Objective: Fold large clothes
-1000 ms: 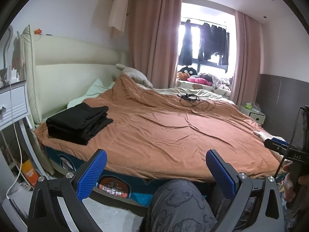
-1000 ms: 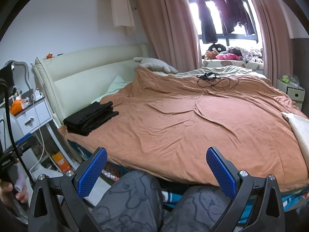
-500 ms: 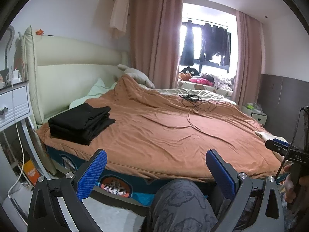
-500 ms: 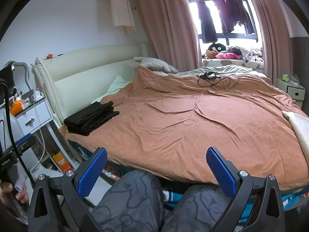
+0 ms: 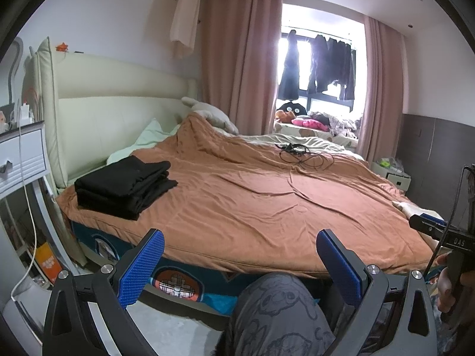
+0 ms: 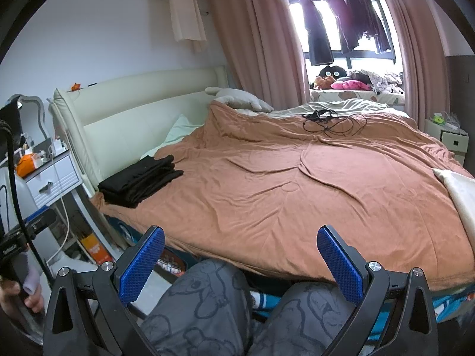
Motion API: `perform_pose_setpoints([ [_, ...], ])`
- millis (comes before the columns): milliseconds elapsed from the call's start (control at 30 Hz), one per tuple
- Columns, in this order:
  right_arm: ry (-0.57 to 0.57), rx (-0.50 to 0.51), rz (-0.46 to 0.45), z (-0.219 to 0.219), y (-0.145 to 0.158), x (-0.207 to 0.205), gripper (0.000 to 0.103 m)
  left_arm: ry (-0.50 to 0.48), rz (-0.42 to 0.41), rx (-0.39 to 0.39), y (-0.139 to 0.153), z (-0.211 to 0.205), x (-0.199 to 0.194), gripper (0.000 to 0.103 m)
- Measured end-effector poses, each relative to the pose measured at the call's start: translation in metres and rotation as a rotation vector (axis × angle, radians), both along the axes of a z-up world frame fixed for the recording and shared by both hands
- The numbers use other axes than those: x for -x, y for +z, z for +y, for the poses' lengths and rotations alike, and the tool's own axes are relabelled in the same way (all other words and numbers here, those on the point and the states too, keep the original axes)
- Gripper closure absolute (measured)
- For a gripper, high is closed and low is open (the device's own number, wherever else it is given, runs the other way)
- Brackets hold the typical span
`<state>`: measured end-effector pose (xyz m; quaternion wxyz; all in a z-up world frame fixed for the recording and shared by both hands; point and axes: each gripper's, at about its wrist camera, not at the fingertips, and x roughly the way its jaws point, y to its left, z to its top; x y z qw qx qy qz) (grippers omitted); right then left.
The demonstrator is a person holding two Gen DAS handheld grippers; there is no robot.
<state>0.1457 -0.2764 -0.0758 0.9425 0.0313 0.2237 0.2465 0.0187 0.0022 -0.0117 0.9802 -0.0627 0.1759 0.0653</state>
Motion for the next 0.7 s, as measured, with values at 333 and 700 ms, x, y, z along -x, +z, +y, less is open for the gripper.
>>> perform_pose_setpoints([
  [333,-0.001,0.0,0.008,0.0008,-0.0018,0.0022,0.0,0.001,-0.002,-0.006,-0.0025,-0.0005,-0.0006,0.0],
  [700,-0.001,-0.013,0.021,-0.0011,-0.0052,-0.001,0.0,-0.005,-0.001,-0.017,-0.0027,-0.0038,-0.0012,0.0],
])
